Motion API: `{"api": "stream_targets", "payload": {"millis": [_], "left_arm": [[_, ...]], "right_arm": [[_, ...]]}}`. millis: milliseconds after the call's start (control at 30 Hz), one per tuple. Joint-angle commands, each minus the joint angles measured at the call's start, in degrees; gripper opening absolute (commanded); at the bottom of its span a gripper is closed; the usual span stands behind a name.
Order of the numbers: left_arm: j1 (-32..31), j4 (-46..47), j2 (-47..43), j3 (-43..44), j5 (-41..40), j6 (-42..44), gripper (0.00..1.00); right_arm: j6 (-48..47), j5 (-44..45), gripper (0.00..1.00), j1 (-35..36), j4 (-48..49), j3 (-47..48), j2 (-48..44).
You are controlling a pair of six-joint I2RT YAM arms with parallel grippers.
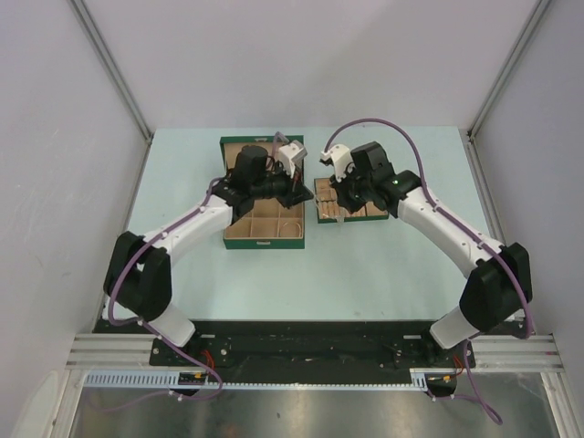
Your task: Organize the mixed jewelry
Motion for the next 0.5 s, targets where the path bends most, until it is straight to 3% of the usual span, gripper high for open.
{"api": "stream_targets", "payload": {"millis": [0,467], "left_arm": [[2.5,-1.0,-4.1,-0.1,-1.1,2.1,0.0],[13.5,-3.9,-7.5,0.4,-4.6,4.0,0.0]], "right_arm": [[0.6,2.3,0.0,1.4,2.8,5.4,2.8],[0.0,3.1,0.0,4.9,1.6,20.8,15.3]]}}
